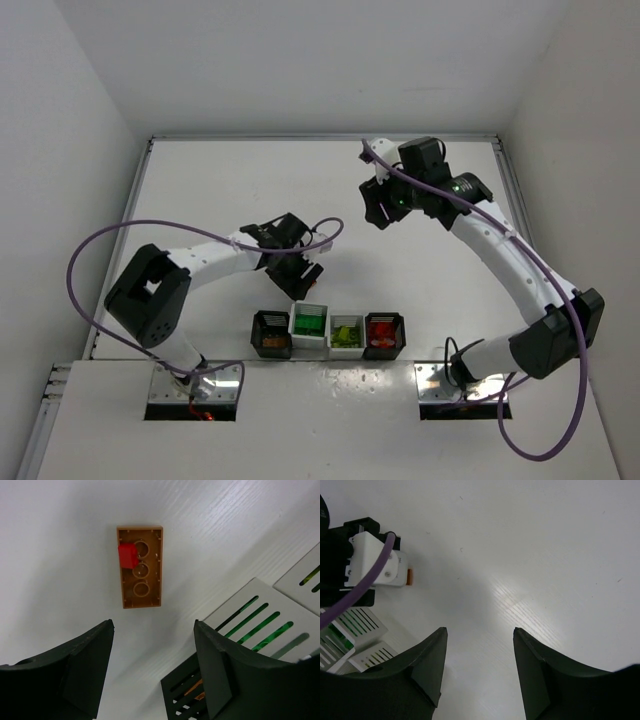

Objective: Sort the legos into containers by color

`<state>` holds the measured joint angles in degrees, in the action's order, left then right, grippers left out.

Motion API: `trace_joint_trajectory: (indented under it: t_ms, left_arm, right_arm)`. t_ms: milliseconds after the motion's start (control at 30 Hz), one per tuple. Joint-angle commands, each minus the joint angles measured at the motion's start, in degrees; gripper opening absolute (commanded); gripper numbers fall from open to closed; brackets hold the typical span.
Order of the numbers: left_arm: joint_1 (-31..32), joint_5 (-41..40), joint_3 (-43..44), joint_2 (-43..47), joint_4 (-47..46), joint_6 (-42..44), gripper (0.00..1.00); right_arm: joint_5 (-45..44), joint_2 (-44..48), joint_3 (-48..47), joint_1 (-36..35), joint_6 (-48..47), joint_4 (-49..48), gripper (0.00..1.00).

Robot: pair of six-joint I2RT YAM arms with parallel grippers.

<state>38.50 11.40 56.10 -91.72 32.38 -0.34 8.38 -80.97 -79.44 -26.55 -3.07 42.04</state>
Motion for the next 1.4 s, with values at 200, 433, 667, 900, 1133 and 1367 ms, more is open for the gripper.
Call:
trace_joint_trajectory:
  t_ms: [200,433,667,900,1133,1367]
  left_arm:
    - [3.15,-3.84,3.22,-3.64,-3.11,-1.59,0.71]
    - [4.21,-8.58,4.37,-7.67,-4.78,-2.12,0.71]
    - [4.21,-11.40,4.99,-10.75,-4.78,-2.12,0.61]
    - [4.21,-13.31,5.51,-11.29,-4.78,-0.28,0.32]
    - [4.21,-21.15,5.52,-3.05,-6.63,3.85,0.27]
    - [4.21,-7.80,3.32,10.32,-10.85,11.32,0.27]
  right_arm:
    - [3.13,2.66,1.22,2.28,0.96,-2.23,0.57]
    - [4.18,3.19,1.74,2.81,1.49,-2.75,0.57]
    - [4.19,3.80,2.80,3.34,1.49,-2.75,0.57]
    - [4.71,4.33,3.41,3.87,1.49,-3.28,0.57]
    - [5.24,5.47,3.94,4.40,1.49,-3.80,0.57]
    - [5.77,5.47,3.94,4.40,1.49,-3.81,0.57]
